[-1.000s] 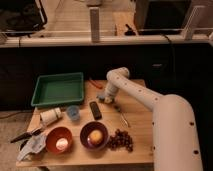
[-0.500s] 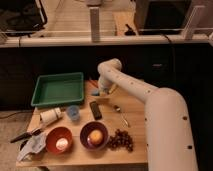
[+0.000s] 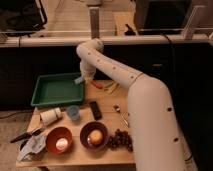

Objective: Wipe tray with sponge

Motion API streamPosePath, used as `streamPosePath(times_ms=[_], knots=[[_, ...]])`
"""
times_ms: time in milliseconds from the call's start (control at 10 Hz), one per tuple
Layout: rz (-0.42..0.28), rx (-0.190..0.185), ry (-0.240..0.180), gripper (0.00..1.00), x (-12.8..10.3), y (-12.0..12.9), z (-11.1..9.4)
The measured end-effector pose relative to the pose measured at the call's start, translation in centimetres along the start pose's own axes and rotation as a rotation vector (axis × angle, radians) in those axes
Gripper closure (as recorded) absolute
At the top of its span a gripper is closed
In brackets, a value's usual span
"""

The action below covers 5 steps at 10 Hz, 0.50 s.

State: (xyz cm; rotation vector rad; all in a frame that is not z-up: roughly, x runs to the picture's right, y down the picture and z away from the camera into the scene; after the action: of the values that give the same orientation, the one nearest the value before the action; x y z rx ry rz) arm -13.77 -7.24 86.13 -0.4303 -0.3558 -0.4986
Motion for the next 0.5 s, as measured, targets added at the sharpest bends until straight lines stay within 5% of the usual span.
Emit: streamPosePath(times_ms=[200, 500], knots=[[-0.089, 0.041, -0.035, 1.00, -2.3, -2.1, 0.3], [-0.147, 0.084, -0.114, 1.00, -3.5, -2.6, 3.5]])
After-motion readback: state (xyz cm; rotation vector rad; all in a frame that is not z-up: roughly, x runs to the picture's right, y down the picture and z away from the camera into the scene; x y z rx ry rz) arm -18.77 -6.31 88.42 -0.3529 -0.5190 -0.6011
